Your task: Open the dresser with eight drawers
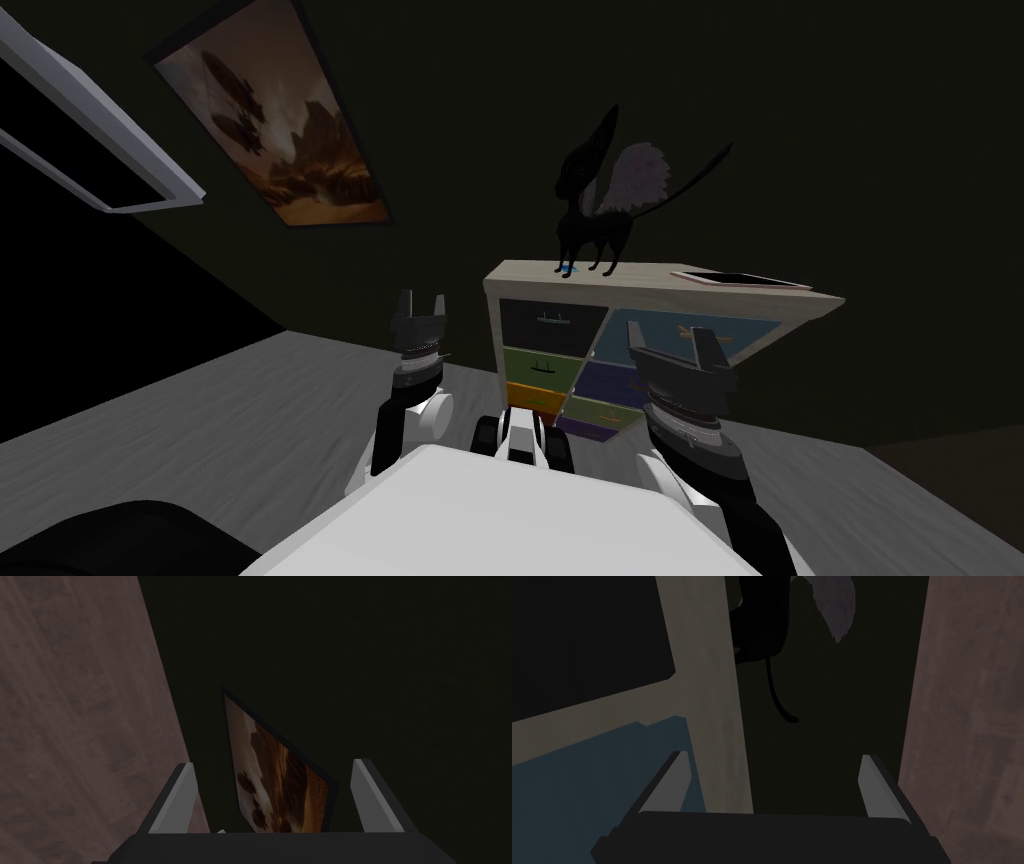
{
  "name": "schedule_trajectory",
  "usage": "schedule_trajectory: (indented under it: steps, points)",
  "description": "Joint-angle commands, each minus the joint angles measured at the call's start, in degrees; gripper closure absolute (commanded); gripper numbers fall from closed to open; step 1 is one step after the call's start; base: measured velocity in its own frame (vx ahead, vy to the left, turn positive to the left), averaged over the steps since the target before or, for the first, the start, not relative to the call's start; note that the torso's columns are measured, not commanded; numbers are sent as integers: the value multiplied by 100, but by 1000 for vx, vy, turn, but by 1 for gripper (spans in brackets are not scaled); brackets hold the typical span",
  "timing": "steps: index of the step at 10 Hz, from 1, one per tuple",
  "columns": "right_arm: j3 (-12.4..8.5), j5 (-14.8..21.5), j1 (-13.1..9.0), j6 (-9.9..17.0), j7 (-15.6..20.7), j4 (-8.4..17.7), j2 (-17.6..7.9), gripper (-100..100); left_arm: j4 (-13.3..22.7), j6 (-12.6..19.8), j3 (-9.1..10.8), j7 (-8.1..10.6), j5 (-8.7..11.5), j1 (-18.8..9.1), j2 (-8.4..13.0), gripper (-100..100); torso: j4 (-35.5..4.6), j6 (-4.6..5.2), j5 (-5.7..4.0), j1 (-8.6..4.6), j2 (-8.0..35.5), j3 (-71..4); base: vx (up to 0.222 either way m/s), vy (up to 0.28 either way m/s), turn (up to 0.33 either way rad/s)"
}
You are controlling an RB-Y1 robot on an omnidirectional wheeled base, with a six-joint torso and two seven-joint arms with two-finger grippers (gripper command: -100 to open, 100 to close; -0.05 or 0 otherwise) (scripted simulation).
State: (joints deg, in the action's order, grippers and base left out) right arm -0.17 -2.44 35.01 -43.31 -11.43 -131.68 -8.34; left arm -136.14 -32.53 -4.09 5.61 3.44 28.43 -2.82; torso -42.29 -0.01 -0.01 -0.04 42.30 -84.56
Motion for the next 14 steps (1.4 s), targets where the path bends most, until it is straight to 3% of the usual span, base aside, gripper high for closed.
schedule_trajectory:
  steps: [1,14]
  points:
    - [0,0,0,0,0,0,0,-100,0,0,0,0,0,0,0,0,0,1,0,1,0,0,0,0,0]
    - [661,-992,-593,-159,-1970,761,-83,-100,0,0,0,0,0,0,0,0,0,1,1,3,0,0,-24,1,8]
